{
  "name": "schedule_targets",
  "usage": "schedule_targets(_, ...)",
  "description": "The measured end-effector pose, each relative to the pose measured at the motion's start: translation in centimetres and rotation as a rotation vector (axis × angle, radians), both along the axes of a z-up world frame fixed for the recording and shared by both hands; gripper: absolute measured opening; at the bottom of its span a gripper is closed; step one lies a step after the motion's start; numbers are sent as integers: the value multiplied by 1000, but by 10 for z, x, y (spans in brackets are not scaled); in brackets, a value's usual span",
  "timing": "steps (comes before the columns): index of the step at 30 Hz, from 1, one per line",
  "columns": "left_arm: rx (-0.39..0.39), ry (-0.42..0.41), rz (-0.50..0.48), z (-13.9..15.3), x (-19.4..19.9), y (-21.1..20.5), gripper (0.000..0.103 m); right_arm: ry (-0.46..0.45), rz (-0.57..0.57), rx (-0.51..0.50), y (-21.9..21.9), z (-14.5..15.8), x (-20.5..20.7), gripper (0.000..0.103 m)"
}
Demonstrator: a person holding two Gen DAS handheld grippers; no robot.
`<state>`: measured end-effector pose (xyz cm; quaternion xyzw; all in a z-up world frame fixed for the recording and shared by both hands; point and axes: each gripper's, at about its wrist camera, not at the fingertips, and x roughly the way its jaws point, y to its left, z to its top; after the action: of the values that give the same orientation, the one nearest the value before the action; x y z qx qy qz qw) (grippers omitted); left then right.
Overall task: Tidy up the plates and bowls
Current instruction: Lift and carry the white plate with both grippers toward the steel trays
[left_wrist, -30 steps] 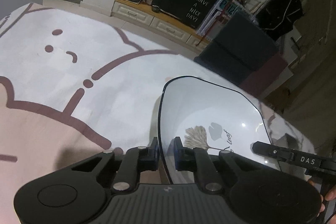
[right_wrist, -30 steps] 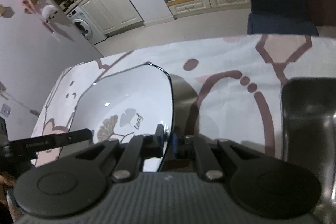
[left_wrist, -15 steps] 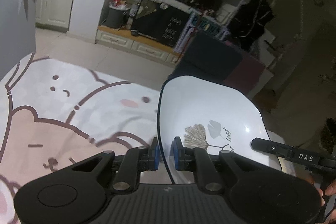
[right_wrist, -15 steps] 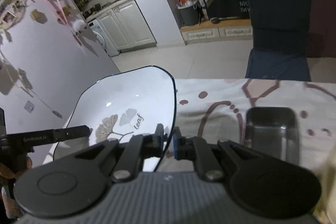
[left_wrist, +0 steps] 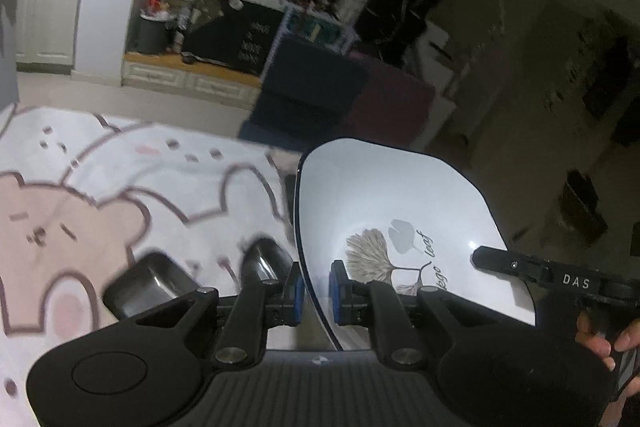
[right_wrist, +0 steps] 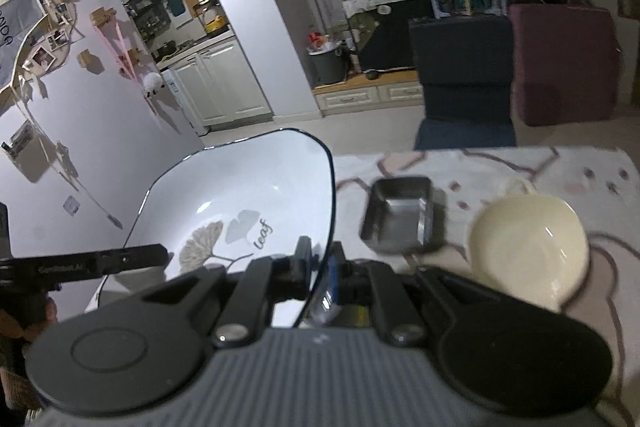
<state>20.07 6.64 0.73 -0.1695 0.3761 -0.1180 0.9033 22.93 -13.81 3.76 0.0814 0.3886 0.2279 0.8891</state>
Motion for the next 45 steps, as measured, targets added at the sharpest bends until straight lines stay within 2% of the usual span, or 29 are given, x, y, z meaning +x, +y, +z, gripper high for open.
schedule_targets(7,-25,106,-41,-61,-20,-2,14,70,-25,-11,-22,-44,-36,11)
schedule_targets(14,-15,243,-11,-123,-24,18,15,197,16,-51,4,-104,-42,11)
schedule_targets(21,-17,351,15,-156,-24,33,15,341,54,-105,33,-151,-25,13)
schedule_targets(28,-7,414,34,-173,-21,40,16,433,48,-148,52,-186,-12,15)
schedule_targets(45,15,424,77,-182,-6,48,17,459,53,-185,65,-196,-10,18)
